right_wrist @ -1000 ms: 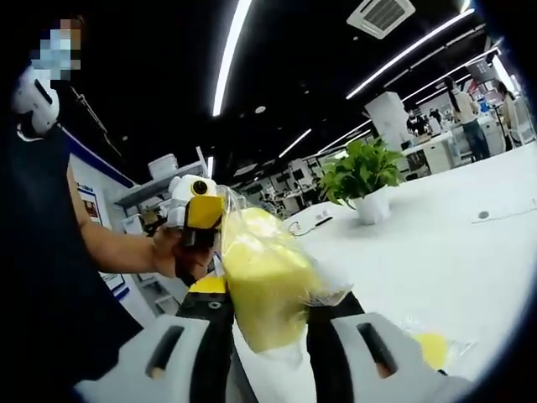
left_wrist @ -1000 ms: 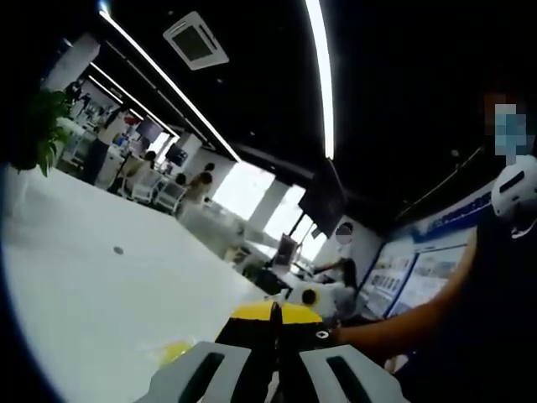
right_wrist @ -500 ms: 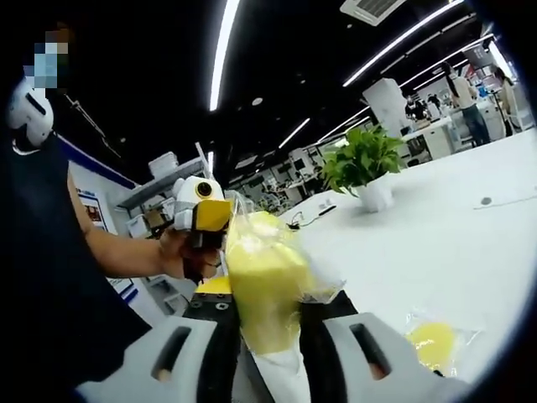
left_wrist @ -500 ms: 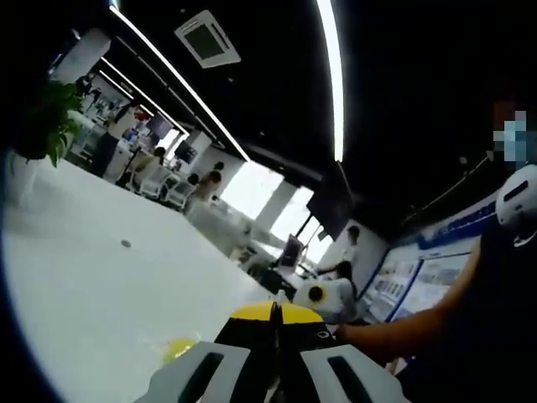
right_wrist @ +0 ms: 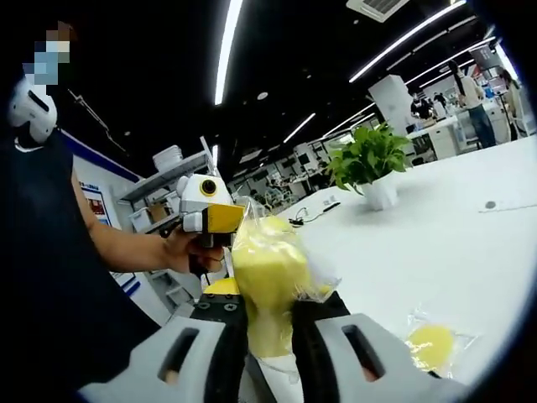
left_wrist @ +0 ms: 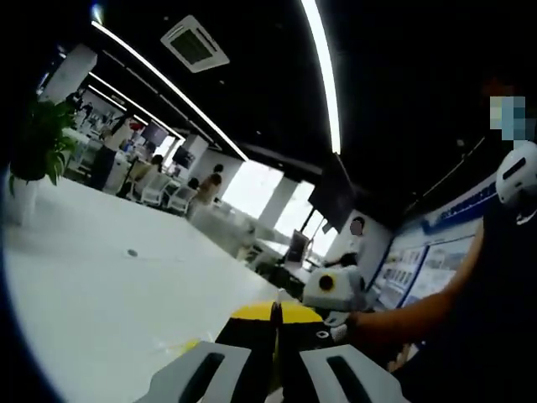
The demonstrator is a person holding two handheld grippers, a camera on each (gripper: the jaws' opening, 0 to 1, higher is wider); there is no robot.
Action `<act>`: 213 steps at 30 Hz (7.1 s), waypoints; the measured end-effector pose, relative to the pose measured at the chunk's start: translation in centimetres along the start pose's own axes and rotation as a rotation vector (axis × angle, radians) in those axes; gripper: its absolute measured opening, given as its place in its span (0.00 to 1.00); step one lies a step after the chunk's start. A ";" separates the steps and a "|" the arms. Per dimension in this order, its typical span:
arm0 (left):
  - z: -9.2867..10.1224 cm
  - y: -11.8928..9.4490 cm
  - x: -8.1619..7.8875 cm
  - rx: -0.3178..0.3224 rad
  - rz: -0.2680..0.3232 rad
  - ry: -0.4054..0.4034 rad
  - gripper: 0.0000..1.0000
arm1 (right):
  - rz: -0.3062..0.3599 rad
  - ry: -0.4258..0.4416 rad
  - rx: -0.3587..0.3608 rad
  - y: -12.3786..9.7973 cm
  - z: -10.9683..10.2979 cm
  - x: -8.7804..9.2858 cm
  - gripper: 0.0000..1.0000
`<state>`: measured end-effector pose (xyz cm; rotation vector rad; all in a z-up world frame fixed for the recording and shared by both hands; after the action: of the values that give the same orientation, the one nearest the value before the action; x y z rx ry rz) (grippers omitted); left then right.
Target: Compare the silicone blocks by pressing each to a similar depth, holding the contact briefly, and releasing to observe deformation and rebound differences across the visible hardness samples.
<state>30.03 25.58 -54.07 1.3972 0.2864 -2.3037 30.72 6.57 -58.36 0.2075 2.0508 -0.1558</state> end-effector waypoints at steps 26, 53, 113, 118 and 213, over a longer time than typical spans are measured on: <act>-0.4 -0.9 0.9 0.021 -0.110 0.037 0.00 | -0.098 -0.076 0.002 0.2 0.0 0.4 0.07; 0.3 -1.5 1.0 0.010 -0.134 0.096 0.00 | -0.129 -0.054 -0.020 0.5 -0.4 0.6 0.05; 0.5 -0.6 -2.1 0.055 0.026 -0.082 0.00 | 0.028 0.055 0.016 1.3 0.0 -0.6 0.44; 0.6 -0.7 -2.2 0.059 0.036 -0.091 0.00 | 0.036 0.060 0.015 1.5 -0.3 -0.3 0.47; -6.7 -2.4 2.9 -0.171 0.041 -0.388 0.00 | 0.067 -0.175 0.766 -11.2 5.4 6.5 0.97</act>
<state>33.08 29.52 -59.85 0.8439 0.3198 -2.3906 30.03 -4.97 -66.37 0.7030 1.7207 -0.8854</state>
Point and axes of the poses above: the point that each gripper's makers call its tool centre point, and the gripper's own axes: y roughly forward along the fingers, z roughly to its right, x roughly out of its underside, the point moved 9 cm from there along -y, roughly backward along the fingers, and after that the axes turned 2 degrees about y, right-handed, at the moved point
